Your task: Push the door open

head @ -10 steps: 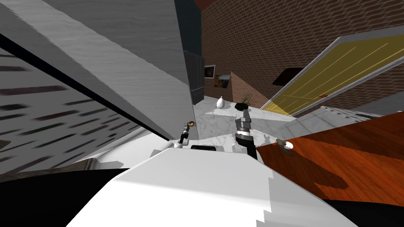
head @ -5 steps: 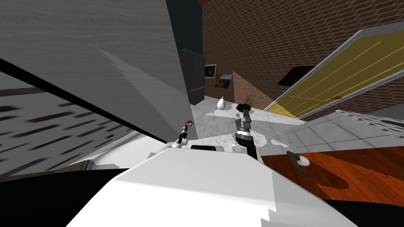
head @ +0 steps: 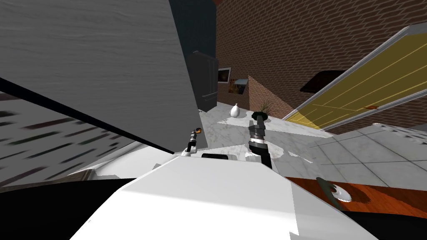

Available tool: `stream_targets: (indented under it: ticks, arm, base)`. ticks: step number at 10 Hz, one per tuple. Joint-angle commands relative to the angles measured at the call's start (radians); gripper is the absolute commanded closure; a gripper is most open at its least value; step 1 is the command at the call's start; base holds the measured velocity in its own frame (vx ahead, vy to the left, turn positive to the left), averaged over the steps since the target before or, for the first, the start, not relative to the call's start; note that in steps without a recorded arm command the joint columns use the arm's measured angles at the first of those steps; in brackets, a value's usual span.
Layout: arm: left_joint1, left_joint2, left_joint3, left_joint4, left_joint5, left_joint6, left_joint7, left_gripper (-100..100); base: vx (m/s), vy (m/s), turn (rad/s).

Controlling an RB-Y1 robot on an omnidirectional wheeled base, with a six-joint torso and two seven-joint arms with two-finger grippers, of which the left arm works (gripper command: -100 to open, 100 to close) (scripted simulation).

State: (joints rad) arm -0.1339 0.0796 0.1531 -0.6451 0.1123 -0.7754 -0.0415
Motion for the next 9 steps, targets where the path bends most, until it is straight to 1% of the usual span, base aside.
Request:
stream_targets:
  ticks: [1,2,5,6,7,9]
  arm:
    - [-0.025,0.018,0.018,0.032,0.009,-0.02,-0.002,100]
    - [-0.024,0.019,0.034,0.032,0.018,-0.02,-0.007,100]
    - [-0.023,0.018,0.064,0.034,0.035,-0.021,-0.016,100]
    - [-0.023,0.018,0.064,0.034,0.035,-0.021,-0.016,100]
    - [-0.022,0.017,0.077,0.034,0.042,-0.022,-0.02,100]
    - [-0.022,0.015,0.093,0.035,0.051,-0.022,-0.025,100]
  base:
    - [0.138,-0.06,0.062]
    - [0.163,-0.056,0.044]
    - [0.182,-0.084,0.069]
    - [0.146,-0.044,0.043]
    - [0.147,-0.043,0.036]
    - [0.177,-0.058,0.057]
